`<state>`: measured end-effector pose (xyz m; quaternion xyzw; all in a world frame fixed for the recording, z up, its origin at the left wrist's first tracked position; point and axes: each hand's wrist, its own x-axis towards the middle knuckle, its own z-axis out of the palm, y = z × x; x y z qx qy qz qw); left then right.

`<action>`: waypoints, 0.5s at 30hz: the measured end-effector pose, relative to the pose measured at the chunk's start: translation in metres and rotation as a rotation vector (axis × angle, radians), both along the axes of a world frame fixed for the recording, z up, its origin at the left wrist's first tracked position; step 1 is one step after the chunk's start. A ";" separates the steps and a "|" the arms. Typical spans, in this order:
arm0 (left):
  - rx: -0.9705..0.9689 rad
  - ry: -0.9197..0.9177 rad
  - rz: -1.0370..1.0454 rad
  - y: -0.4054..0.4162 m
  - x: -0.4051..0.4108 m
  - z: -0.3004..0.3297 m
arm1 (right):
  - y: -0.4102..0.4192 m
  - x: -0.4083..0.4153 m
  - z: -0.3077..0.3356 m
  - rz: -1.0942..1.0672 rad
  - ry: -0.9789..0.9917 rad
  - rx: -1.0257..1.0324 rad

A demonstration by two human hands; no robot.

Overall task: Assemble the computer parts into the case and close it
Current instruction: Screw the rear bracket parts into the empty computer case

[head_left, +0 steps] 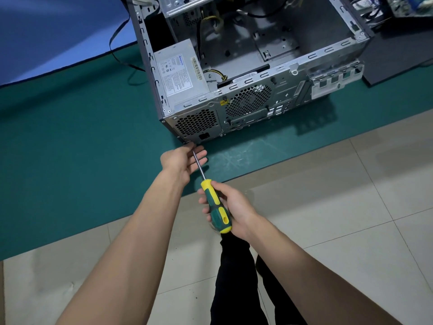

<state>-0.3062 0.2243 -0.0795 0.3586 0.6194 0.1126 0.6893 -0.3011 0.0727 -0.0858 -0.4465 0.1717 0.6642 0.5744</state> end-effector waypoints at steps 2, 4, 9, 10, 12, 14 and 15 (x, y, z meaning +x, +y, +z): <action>0.004 -0.018 -0.001 0.001 0.000 -0.001 | 0.000 -0.001 -0.001 0.003 -0.028 -0.015; -0.008 -0.045 -0.023 0.002 -0.001 -0.001 | 0.003 -0.004 0.000 -0.010 -0.112 -0.065; -0.118 -0.131 0.001 0.001 -0.004 0.002 | 0.014 -0.009 0.001 -0.014 -0.420 -0.273; -0.122 -0.134 0.003 0.000 -0.004 0.002 | 0.015 -0.008 0.002 -0.010 -0.438 -0.284; -0.115 -0.135 0.006 -0.001 -0.005 0.003 | 0.017 -0.008 0.004 0.005 -0.418 -0.271; -0.107 -0.134 0.004 -0.002 -0.006 0.004 | 0.017 -0.008 0.006 -0.014 -0.295 -0.211; -0.106 -0.129 -0.007 -0.001 -0.007 0.005 | 0.017 -0.008 0.007 -0.034 -0.192 -0.161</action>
